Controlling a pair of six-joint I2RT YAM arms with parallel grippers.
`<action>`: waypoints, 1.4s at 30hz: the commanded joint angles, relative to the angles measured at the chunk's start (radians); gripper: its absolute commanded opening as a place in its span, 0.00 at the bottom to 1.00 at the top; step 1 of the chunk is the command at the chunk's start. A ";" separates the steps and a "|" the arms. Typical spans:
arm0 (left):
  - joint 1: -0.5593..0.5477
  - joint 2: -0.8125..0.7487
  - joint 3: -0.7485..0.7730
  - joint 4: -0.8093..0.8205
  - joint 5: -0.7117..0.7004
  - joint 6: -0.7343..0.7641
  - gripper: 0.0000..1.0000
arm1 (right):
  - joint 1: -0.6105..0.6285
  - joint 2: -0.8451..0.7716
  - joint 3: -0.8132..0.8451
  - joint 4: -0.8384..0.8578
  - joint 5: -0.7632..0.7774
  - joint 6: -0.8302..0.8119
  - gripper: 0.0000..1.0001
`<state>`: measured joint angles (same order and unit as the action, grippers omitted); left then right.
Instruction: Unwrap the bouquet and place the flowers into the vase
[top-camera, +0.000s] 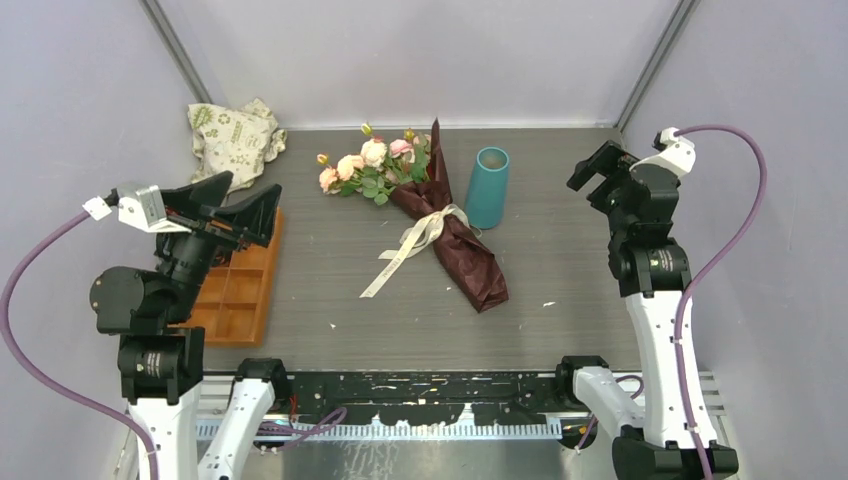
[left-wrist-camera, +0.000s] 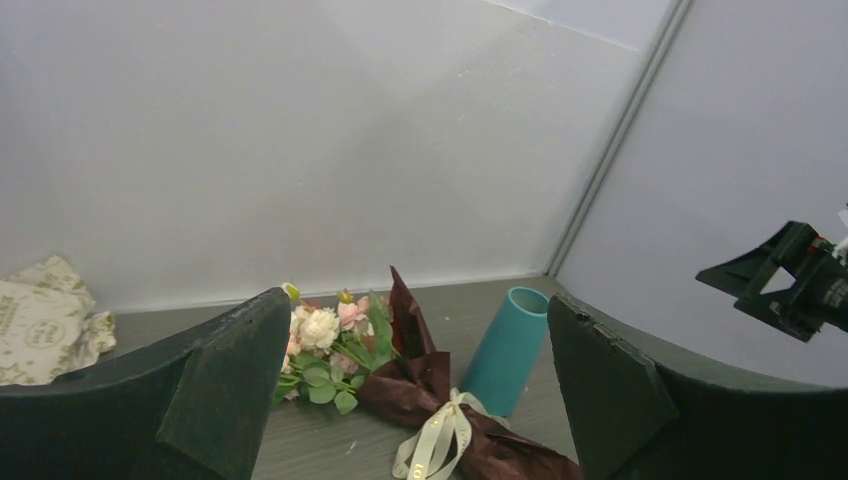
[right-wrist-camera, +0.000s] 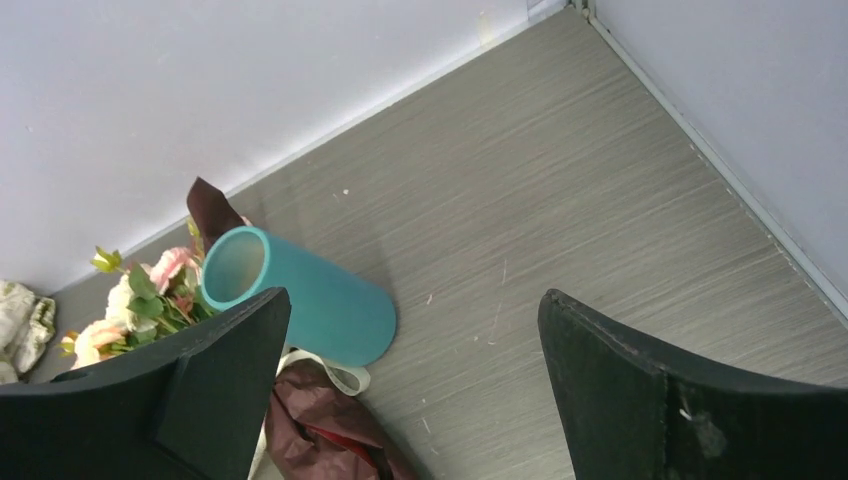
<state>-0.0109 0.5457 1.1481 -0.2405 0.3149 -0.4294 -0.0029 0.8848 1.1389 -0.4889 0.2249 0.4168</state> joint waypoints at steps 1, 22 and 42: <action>0.006 0.045 0.036 0.092 0.077 -0.054 1.00 | 0.003 0.032 0.140 -0.034 0.002 0.037 0.99; 0.002 0.419 0.208 0.246 0.059 -0.518 0.99 | 0.003 0.226 0.397 0.140 -0.507 0.244 1.00; -0.308 0.899 0.322 -0.296 -0.521 -0.094 0.72 | 0.734 0.661 0.507 -0.202 0.023 -0.009 0.79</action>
<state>-0.3206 1.5116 1.5890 -0.6586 -0.1917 -0.5186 0.7246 1.5562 1.7588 -0.6792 0.2001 0.3840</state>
